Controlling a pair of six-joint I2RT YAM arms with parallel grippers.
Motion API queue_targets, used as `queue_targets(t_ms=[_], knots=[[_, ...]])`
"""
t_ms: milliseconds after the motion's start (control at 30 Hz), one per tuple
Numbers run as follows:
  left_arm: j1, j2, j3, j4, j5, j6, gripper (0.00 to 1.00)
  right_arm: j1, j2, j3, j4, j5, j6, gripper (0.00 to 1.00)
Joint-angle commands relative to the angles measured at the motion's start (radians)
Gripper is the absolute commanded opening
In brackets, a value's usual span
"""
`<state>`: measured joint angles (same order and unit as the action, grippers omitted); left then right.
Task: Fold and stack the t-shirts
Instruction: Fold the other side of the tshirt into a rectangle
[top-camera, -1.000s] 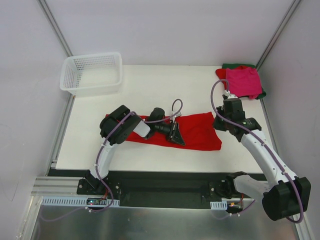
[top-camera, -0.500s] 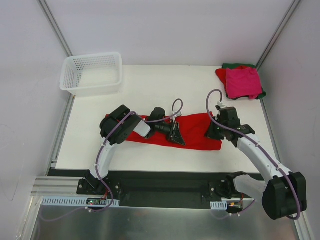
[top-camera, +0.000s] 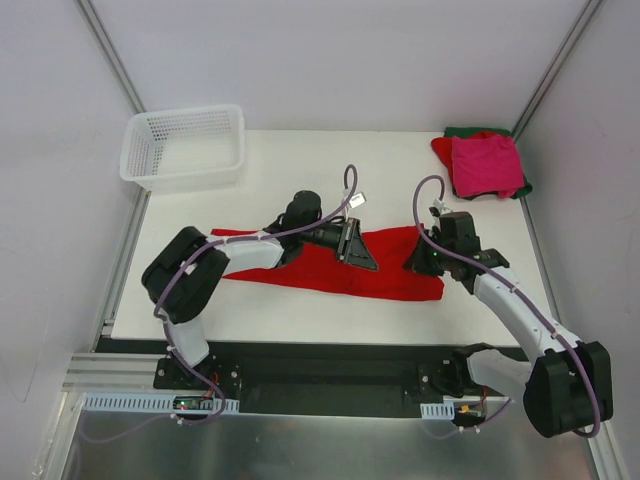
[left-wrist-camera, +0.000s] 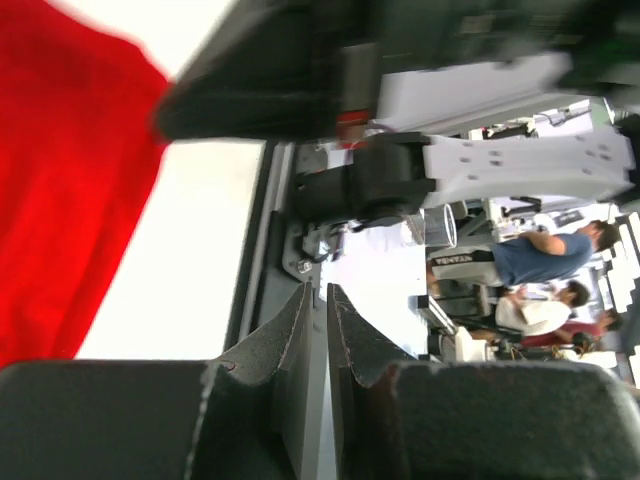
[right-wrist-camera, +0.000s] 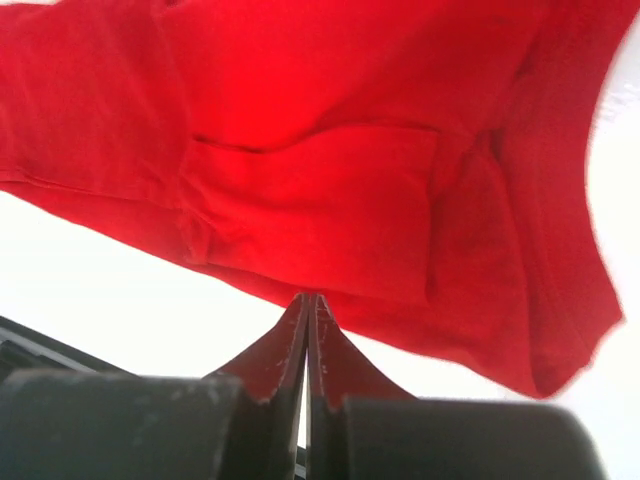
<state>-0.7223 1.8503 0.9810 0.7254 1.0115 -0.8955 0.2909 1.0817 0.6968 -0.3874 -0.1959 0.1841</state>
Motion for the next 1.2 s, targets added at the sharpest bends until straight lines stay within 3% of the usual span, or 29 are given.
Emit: queue_targets(t_ms=[0,233,600,933,1167], knots=[[-0.006,-0.141,0.002,-0.176,-0.042,0.127,0.11,-0.006,0.038,-0.036,0.137,-0.112,0.038,0.01],[0.012,-0.200,-0.065,-0.351,-0.131,0.266,0.10,-0.004,0.119,-0.089,0.323,-0.255,0.090,0.01],[0.198,-0.307,-0.160,-0.609,-0.346,0.372,0.10,0.019,0.222,-0.016,0.265,-0.249,0.063,0.01],[0.291,-0.270,0.074,-0.871,-0.649,0.575,0.08,0.162,0.210,0.072,0.136,-0.111,-0.090,0.01],[0.342,-0.084,0.278,-0.966,-0.744,0.624,0.06,0.231,0.175,0.101,-0.004,0.062,-0.153,0.01]])
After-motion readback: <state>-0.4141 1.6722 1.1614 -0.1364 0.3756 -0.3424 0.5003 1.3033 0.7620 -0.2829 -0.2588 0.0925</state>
